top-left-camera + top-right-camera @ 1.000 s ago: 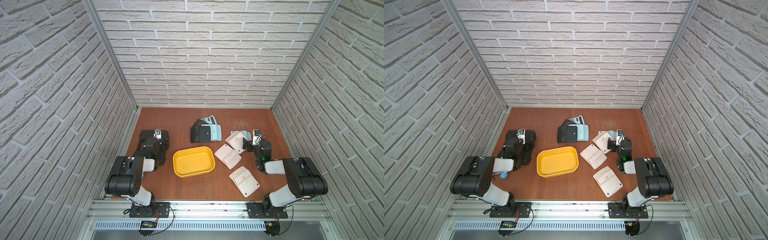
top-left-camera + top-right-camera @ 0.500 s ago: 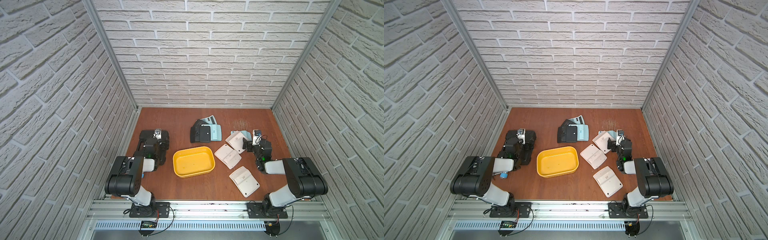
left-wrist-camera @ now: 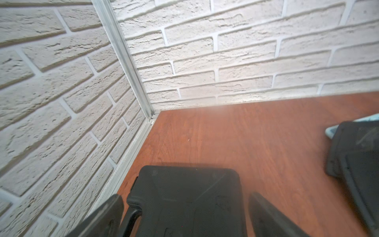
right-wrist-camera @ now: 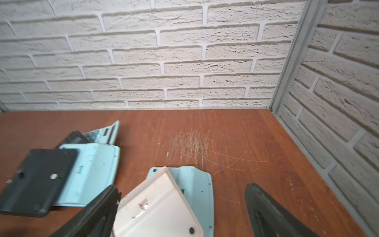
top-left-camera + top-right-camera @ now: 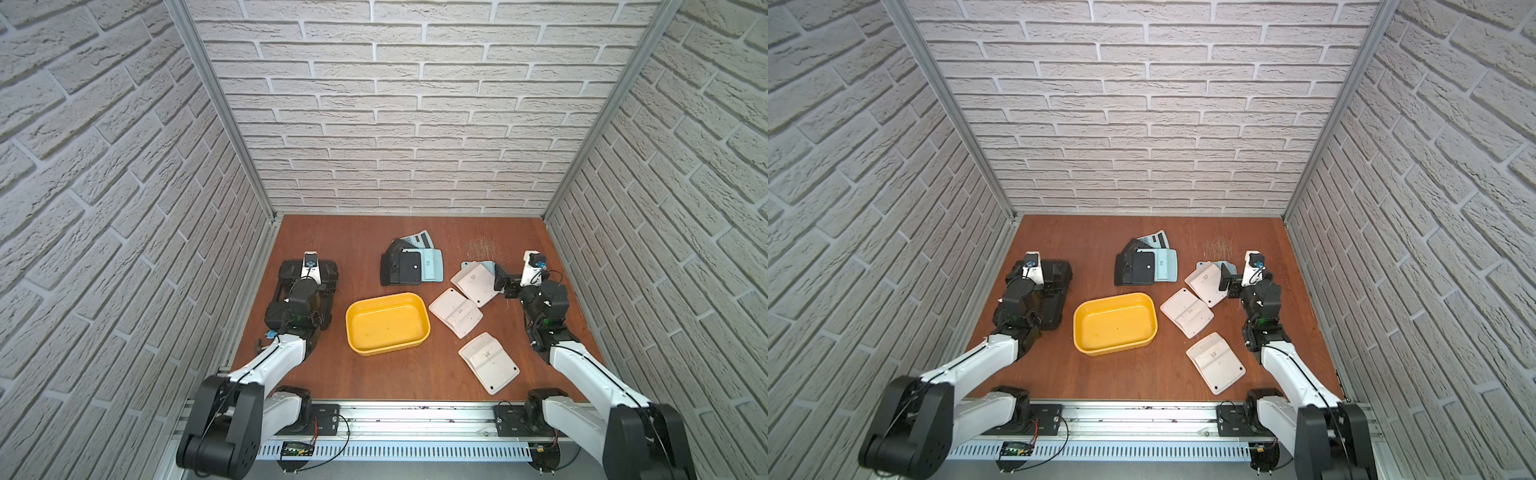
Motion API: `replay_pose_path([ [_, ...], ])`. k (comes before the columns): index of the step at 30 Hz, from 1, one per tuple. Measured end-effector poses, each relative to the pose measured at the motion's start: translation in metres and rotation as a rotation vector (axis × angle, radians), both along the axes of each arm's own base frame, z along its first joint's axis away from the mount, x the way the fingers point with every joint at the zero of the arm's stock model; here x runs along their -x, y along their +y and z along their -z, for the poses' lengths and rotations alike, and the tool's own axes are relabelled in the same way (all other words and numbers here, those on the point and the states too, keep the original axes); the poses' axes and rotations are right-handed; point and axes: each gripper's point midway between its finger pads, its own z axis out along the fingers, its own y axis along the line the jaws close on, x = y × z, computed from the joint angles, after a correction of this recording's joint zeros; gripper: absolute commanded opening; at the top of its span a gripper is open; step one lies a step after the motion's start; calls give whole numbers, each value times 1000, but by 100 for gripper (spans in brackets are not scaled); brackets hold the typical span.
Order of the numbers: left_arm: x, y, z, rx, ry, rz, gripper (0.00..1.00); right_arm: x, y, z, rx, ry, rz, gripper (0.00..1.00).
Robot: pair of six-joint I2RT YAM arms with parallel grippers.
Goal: Put the calculator in the storage box
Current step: Adjust the storage box at the center of the board.
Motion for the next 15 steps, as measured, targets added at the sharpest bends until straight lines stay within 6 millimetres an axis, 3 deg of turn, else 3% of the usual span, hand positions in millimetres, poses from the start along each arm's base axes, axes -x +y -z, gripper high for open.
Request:
replay_pose_path([
  [5, 21, -3, -54, 187, -72, -5, 98, 33, 15, -38, -158, 40, -53, 99],
  [8, 40, -13, -75, 308, -96, 49, 98, 57, 21, -50, -235, 85, -73, 99],
  [11, 64, -29, -79, 407, -81, 133, 99, 80, 26, -43, -325, 171, -69, 99],
  [15, 96, -54, -78, 523, -46, 273, 98, 110, 33, -11, -431, 337, -55, 99],
])
